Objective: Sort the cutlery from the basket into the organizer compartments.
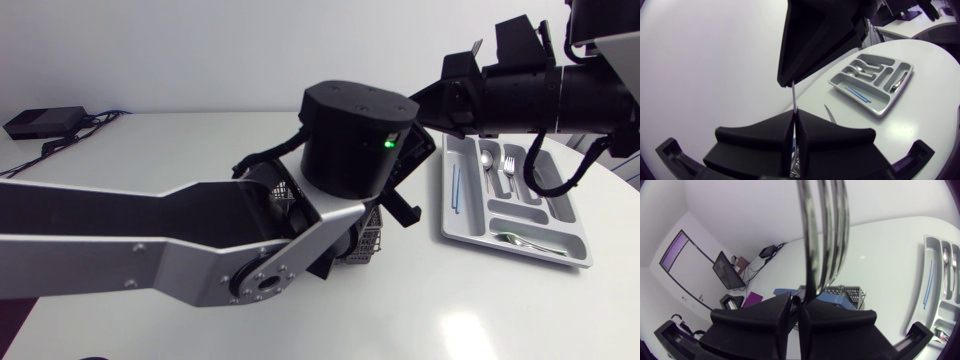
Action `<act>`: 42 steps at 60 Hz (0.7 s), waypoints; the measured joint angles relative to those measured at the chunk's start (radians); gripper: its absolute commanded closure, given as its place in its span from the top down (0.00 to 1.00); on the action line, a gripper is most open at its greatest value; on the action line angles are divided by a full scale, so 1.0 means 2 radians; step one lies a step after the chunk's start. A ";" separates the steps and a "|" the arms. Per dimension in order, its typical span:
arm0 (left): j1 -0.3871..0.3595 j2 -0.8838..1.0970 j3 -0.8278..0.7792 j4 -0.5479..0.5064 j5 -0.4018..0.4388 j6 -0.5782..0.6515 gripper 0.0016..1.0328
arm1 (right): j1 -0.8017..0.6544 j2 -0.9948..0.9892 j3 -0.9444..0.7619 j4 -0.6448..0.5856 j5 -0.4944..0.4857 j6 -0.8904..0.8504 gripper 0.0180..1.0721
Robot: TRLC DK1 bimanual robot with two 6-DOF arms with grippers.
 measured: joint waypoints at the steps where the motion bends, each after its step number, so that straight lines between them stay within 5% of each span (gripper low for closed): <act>1: 0.000 0.000 0.000 0.001 0.000 0.000 0.03 | 0.001 0.000 0.000 0.000 0.000 0.001 0.05; 13: 0.000 0.000 -0.001 0.003 -0.002 0.000 0.10 | 0.002 0.001 0.000 0.002 0.000 0.002 0.05; 21: 0.000 -0.002 -0.006 0.003 0.000 0.002 0.29 | 0.002 0.004 0.000 0.002 -0.001 0.001 0.05; 25: -0.001 -0.013 -0.014 0.001 0.009 0.006 0.48 | 0.001 0.005 0.000 0.000 0.000 -0.011 0.05; 42: -0.002 -0.084 -0.017 -0.008 0.023 0.015 0.52 | -0.019 0.013 0.000 -0.025 0.019 -0.059 0.05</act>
